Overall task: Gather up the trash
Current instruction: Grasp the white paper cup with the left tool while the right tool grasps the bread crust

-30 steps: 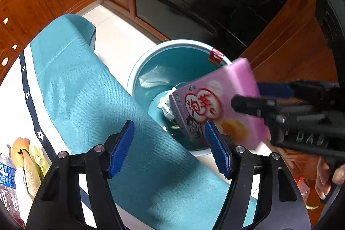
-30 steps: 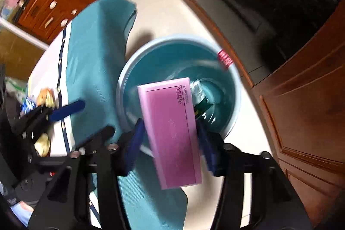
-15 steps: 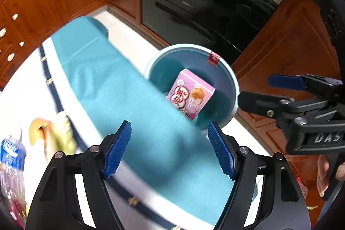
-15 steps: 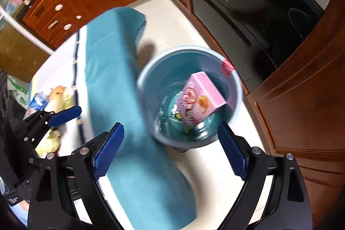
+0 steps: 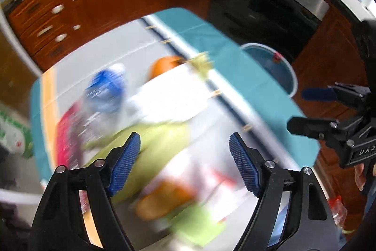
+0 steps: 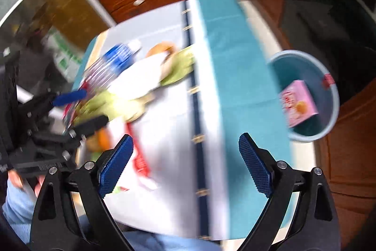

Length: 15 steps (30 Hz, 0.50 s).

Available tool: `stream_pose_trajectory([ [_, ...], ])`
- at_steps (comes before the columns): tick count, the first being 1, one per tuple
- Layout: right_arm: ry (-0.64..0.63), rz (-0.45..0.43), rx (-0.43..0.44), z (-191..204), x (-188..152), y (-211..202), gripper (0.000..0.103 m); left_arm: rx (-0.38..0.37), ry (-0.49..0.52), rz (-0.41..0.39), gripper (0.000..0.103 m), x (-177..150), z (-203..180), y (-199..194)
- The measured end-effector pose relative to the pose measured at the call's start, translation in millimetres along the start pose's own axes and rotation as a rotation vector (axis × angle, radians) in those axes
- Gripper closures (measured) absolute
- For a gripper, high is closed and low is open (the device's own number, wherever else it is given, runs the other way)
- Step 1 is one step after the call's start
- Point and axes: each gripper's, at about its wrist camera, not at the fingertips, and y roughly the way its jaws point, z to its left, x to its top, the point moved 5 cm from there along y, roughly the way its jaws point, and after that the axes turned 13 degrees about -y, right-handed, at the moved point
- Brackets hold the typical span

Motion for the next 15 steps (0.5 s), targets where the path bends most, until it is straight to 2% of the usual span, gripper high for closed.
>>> stream_pose_trajectory([
  [2,-0.039,0.024,0.023,25,-4,13,0.015,0.025,-0.023,-0.013,0.015,-14,26,-9],
  [6,-0.076,0.079,0.063,63,-13,38,0.015,0.048,-0.061,-0.013,0.015,-49,69,-24],
  [11,-0.099,0.106,0.086,94,-25,50,0.015,0.039,-0.067,0.042,0.014,-97,95,-23],
  [15,-0.101,0.111,0.129,116,-31,51,0.015,-0.019,-0.05,0.098,0.014,-137,99,-23],
])
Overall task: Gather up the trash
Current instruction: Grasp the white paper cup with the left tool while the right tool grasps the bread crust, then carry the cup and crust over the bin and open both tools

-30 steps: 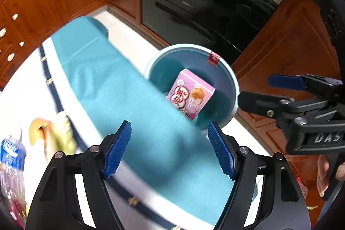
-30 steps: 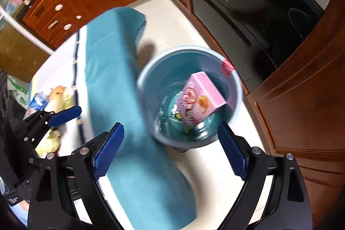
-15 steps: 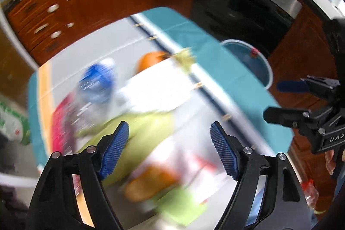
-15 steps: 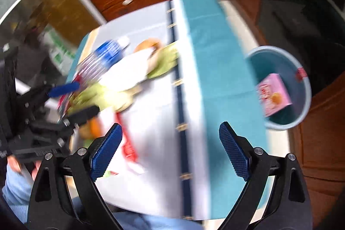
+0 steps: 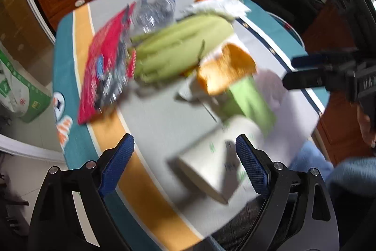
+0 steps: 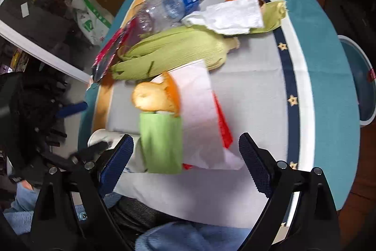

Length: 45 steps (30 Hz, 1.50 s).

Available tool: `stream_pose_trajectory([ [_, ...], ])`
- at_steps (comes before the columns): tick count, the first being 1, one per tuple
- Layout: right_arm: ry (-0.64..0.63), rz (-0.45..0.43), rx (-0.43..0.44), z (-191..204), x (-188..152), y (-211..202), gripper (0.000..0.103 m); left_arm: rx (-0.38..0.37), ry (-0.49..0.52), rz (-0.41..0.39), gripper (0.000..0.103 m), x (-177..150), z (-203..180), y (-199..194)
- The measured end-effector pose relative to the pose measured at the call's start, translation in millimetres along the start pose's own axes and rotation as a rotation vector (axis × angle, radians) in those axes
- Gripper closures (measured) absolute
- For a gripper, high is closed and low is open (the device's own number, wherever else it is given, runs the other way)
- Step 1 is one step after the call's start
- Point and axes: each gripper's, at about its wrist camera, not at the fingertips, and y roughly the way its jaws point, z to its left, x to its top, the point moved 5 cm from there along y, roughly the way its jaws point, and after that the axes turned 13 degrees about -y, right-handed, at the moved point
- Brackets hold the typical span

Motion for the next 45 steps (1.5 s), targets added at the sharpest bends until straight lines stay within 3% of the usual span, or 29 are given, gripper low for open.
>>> stream_pose_trajectory([
  [8,-0.037,0.029,-0.002,25,-4,16,0.015,-0.057,0.028,0.044,0.013,-40,-12,9],
  [14,-0.042,0.033,-0.012,29,2,20,0.015,-0.025,0.053,0.044,0.008,-32,-23,31],
  [19,-0.052,0.013,-0.068,23,19,22,0.016,-0.006,0.043,0.025,0.008,-24,-23,44],
  [25,-0.049,0.022,-0.097,11,45,42,0.056,-0.032,0.051,0.003,0.008,-14,-25,54],
  [27,-0.04,0.037,-0.094,7,47,51,0.075,-0.052,0.043,-0.032,0.009,-13,-27,50],
  [29,-0.041,0.049,-0.088,6,47,58,0.084,-0.08,0.038,-0.046,0.017,-7,-27,49],
  [36,-0.068,0.011,-0.101,11,49,50,0.096,-0.073,0.025,-0.106,0.032,-4,-27,23],
  [45,-0.055,-0.074,-0.085,8,57,17,0.098,-0.091,-0.055,-0.166,0.04,17,-13,-20],
])
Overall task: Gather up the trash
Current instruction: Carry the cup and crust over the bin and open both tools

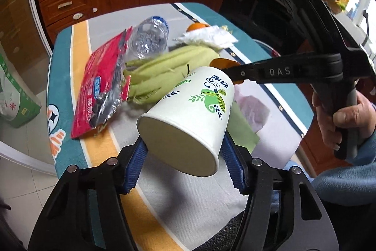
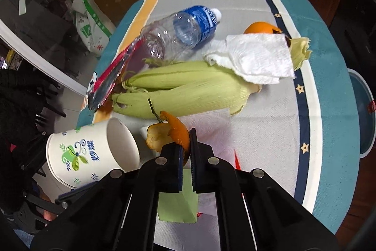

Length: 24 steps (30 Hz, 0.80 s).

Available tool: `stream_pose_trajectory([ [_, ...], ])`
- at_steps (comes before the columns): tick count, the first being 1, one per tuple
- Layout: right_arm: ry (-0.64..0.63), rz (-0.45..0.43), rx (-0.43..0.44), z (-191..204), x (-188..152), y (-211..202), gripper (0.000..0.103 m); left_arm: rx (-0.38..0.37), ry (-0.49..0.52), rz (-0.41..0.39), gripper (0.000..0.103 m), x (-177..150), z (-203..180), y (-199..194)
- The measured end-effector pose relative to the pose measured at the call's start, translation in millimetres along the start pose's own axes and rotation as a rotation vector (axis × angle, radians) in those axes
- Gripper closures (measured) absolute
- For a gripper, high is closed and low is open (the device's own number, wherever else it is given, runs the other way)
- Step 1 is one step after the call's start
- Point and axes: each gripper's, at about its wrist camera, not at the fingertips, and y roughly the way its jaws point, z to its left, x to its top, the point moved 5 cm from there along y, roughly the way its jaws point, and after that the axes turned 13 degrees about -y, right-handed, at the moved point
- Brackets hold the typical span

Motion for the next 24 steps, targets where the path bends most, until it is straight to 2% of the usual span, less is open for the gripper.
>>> stream_pose_trajectory([
  [5,0.032,-0.054,-0.012,-15,3,-22,0.098,0.01,0.008,-0.005,0.04,16,-9,0],
  [12,0.109,-0.157,-0.046,-63,0,-66,0.098,-0.008,0.066,-0.013,0.04,37,-49,5],
  [18,0.198,-0.226,-0.106,-126,-15,-104,0.098,-0.037,0.152,-0.002,0.039,70,-115,30],
  [24,0.317,-0.273,-0.212,-215,-53,-144,0.098,-0.079,0.259,0.028,0.039,98,-199,68],
])
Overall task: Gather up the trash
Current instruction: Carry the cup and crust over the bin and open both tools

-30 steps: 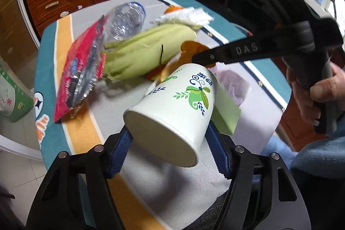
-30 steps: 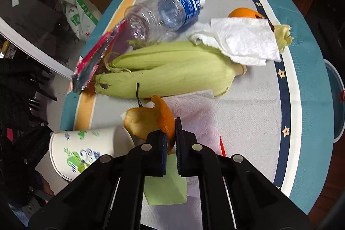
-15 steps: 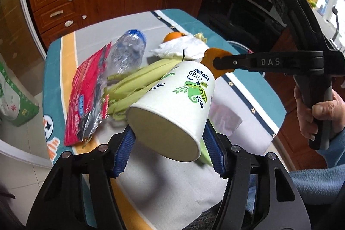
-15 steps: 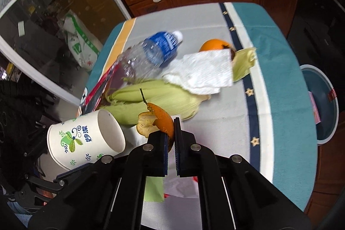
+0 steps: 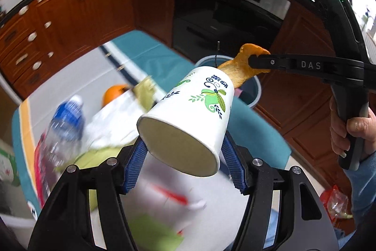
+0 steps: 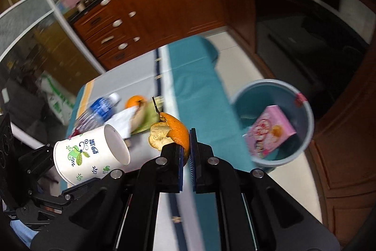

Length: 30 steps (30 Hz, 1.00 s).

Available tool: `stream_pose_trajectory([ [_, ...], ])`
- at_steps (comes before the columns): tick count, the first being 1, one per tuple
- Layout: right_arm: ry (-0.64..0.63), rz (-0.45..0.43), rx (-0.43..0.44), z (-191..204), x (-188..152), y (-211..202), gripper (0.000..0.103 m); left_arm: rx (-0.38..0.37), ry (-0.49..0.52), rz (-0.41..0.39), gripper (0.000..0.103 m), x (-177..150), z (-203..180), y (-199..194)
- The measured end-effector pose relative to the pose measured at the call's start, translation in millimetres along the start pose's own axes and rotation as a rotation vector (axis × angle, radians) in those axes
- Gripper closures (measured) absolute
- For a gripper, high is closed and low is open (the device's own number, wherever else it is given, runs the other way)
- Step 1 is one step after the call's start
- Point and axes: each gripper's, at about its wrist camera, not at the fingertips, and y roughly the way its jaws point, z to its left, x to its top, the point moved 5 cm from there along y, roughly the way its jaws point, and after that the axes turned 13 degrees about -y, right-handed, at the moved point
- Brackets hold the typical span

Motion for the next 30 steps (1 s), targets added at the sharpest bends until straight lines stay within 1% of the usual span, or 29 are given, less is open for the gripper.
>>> stream_pose_trajectory([
  [3,0.061,-0.003,-0.047,-50,-6,-3,0.098,-0.023,0.038,0.032,0.039,21,-36,30],
  [5,0.097,0.0,-0.079,-78,-10,-1,0.098,-0.024,0.064,0.053,0.039,31,-57,51],
  [7,0.123,0.007,-0.107,-101,-15,3,0.098,-0.028,0.092,0.092,0.039,41,-80,79],
  [11,0.178,0.048,-0.135,-141,-29,24,0.098,0.005,0.147,0.15,0.039,53,-108,126],
  [15,0.212,0.106,-0.146,-167,-44,52,0.098,0.035,0.163,0.206,0.039,60,-119,168],
  [21,0.212,0.156,-0.156,-187,-50,80,0.098,0.064,0.164,0.249,0.038,69,-124,209],
  [24,0.222,0.176,-0.153,-195,-51,89,0.095,0.078,0.171,0.256,0.033,70,-126,220],
  [26,0.211,0.184,-0.173,-196,-49,95,0.092,0.094,0.175,0.247,0.03,72,-125,226],
  [27,0.211,0.186,-0.171,-196,-49,98,0.085,0.095,0.175,0.243,0.03,73,-125,227],
  [28,0.215,0.186,-0.163,-196,-48,99,0.076,0.1,0.173,0.241,0.029,74,-125,230],
  [29,0.222,0.187,-0.159,-197,-48,100,0.048,0.103,0.169,0.244,0.028,75,-125,232],
  [30,0.233,0.186,-0.156,-198,-47,101,0.028,0.103,0.162,0.25,0.028,75,-124,234],
])
